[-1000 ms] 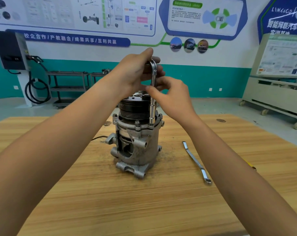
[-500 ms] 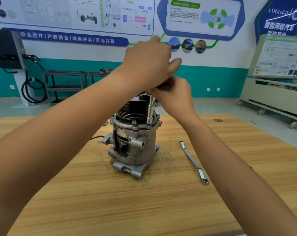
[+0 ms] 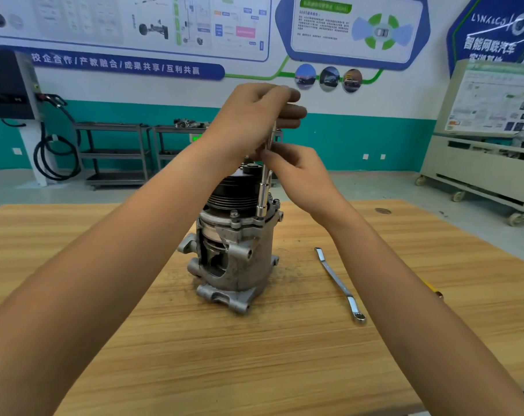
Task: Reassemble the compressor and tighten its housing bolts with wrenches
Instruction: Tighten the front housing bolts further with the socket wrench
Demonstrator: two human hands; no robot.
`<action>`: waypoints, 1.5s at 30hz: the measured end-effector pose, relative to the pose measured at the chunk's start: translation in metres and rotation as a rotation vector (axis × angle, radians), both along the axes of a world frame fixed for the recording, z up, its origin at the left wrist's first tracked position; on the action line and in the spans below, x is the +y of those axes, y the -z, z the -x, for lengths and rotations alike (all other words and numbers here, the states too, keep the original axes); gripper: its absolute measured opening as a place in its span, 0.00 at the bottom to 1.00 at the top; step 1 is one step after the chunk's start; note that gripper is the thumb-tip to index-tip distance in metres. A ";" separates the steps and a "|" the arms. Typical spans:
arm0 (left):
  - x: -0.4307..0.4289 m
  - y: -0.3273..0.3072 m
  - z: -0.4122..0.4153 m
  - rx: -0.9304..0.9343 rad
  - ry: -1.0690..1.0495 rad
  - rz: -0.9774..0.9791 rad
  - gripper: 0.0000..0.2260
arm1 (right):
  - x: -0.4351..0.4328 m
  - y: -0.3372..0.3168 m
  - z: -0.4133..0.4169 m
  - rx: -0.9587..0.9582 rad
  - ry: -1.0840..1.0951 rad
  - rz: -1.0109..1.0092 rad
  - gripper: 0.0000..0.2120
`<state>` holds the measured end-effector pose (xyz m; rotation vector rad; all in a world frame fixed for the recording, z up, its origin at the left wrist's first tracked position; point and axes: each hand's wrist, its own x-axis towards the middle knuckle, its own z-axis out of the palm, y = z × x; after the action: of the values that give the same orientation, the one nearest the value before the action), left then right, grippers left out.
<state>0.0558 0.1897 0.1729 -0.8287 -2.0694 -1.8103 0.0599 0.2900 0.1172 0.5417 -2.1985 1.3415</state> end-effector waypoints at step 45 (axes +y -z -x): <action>-0.007 -0.013 0.019 -0.014 -0.212 0.080 0.12 | -0.011 0.010 0.009 0.141 0.213 0.062 0.04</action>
<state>0.0371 0.1827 0.1854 -0.5912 -2.1589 -1.6360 0.0507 0.2793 0.1070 0.3558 -2.0304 1.2173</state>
